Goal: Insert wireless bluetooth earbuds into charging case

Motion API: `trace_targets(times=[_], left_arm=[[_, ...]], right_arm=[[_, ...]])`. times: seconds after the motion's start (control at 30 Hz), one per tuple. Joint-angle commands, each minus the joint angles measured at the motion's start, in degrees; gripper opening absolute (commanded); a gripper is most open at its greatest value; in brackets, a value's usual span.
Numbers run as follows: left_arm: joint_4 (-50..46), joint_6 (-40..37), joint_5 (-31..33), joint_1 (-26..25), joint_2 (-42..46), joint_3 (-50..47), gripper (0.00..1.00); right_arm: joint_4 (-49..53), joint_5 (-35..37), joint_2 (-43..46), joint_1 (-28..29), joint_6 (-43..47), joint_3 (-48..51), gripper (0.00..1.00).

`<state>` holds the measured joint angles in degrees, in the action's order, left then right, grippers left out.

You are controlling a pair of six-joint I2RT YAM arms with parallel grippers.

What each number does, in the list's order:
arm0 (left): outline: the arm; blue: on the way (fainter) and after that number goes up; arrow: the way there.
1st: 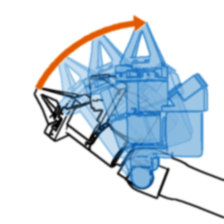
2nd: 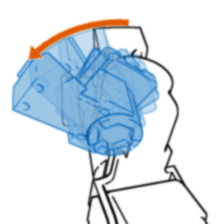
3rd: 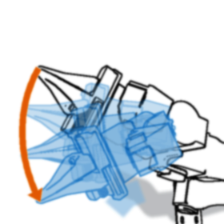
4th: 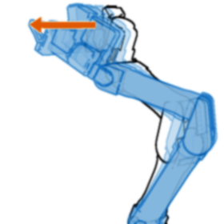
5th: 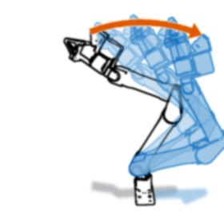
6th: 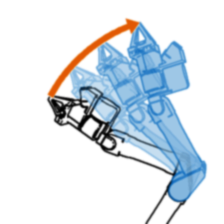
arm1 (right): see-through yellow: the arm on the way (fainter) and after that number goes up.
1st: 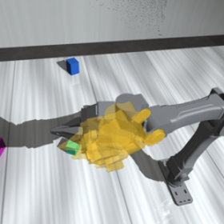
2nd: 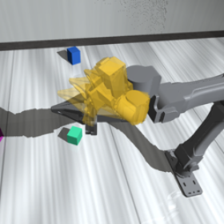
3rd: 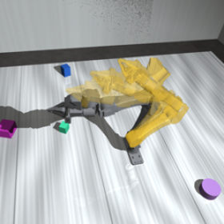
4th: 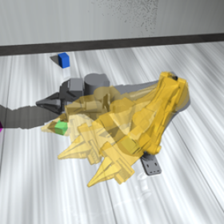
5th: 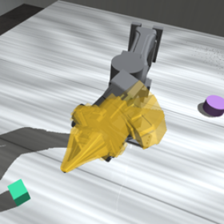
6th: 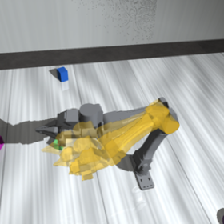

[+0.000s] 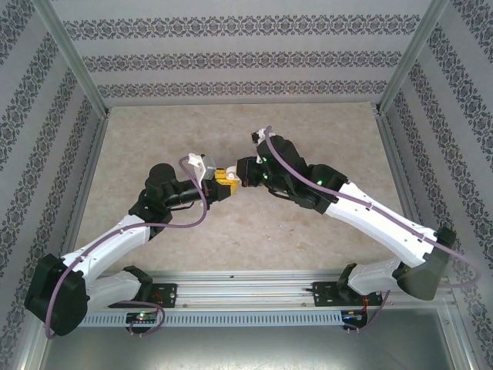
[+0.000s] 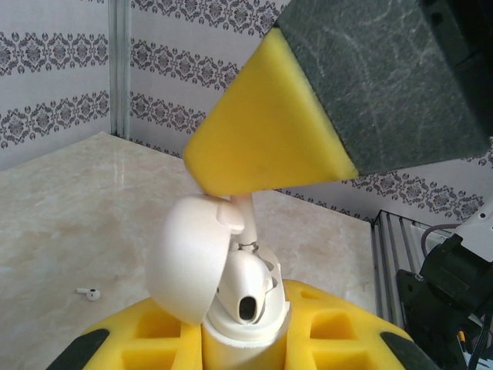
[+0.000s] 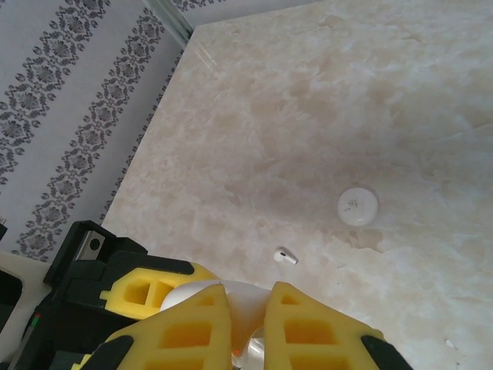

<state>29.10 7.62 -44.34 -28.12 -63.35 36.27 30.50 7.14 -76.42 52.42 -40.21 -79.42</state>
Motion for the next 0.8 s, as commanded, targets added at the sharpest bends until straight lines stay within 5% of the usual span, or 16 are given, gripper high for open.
trace_targets(times=[0.0,0.77], left_arm=[[3.33,0.01,-0.92,-0.36,-0.07,2.13,0.0],[6.93,4.64,0.55,-0.31,-0.73,2.85,0.0]], right_arm=[[-0.62,2.37,-0.82,1.1,1.44,1.14,0.12],[2.17,5.4,1.71,3.21,1.77,2.91,0.12]])
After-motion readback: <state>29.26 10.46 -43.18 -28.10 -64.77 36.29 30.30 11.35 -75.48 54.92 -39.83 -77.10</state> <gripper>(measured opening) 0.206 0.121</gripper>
